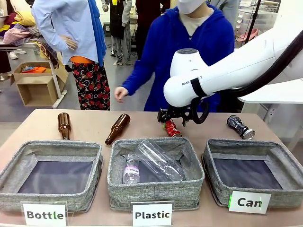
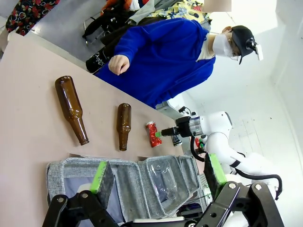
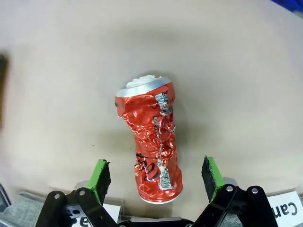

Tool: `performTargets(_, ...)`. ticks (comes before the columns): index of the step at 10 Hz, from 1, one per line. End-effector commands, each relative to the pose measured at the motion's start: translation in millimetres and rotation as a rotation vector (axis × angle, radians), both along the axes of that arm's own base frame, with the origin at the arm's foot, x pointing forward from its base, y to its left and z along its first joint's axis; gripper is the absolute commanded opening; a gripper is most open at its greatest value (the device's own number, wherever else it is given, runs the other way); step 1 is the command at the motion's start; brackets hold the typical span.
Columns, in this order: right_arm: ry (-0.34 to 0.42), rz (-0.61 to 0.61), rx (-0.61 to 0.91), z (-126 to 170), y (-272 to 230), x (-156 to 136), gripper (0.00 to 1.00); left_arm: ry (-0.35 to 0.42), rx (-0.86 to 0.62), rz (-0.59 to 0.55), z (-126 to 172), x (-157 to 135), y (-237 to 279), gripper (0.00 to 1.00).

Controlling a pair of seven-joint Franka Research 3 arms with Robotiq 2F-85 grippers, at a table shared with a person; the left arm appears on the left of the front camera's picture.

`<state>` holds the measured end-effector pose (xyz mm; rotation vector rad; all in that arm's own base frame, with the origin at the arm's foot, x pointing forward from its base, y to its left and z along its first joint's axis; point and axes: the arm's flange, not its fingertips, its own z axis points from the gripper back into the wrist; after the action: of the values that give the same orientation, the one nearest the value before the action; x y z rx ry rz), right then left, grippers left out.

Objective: Sort the can waste into the basket.
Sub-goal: Pick up the can waste from the table and place it in the right Fabric basket.

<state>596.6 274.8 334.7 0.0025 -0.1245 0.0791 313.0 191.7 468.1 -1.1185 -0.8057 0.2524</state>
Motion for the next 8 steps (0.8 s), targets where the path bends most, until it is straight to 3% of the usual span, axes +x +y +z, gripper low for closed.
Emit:
performTargets(1,0.015,0.006,0.026,-4.7,-0.2,10.3,1.00,-0.025,-0.005,0.001,-0.2,0.8,-0.1,1.00)
performTargets(8,0.063,-0.019,0.017,-39.0,-0.2,20.0,1.00,-0.025,-0.005,0.001,-0.2,0.8,-0.1,1.00)
